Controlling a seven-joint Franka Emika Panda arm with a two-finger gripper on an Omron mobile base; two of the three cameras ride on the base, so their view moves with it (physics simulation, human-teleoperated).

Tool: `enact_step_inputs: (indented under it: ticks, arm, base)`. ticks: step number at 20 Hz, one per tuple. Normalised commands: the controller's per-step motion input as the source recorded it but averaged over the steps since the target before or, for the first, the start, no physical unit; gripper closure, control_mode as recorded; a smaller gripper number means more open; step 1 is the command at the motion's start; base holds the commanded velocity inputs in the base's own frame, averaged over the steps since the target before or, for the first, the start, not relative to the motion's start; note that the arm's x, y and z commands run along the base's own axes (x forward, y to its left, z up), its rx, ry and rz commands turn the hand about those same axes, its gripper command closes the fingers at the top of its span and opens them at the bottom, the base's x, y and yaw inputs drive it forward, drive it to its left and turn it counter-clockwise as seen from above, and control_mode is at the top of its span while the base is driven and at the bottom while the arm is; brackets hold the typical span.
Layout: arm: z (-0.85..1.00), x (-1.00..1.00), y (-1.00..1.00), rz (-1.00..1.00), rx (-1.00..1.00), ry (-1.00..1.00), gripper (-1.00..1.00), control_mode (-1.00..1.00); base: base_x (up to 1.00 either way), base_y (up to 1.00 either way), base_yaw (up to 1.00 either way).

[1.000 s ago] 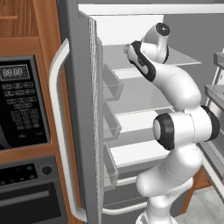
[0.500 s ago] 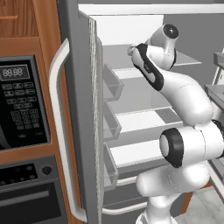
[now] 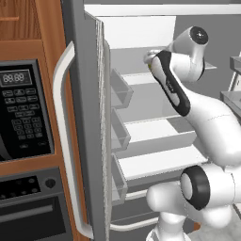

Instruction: Retrieve the sausage and cheese from the fridge and place them on the cutting board on the counter.

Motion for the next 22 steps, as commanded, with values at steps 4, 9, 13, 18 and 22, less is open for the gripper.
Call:
enact_step_inputs:
  ticks: [4,9,13,18,22]
  arm:
    - [-0.21,-0.89,0.0,0.0,0.0,0.0,1.0,-1.0]
    - [-0.4,-0.7,0.04,0.0,0.0,0.11,1.0,-1.0]
    - [-0.55,-0.59,0.01,0.0,-0.01,0.2,1.0,-1.0]
    - [-0.66,-0.22,0.01,0.0,-0.01,0.34,1.0,-1.0]
    - [-0.72,-0.2,0.06,0.0,-0.03,0.22,1.0,-1.0]
  base:
    - [0.0,0.0,0.0]
    - [0.0,0.0,0.0]
    - [0.0,0.0,0.0]
    - [0.0,0.0,0.0]
    - [0.0,0.0,0.0]
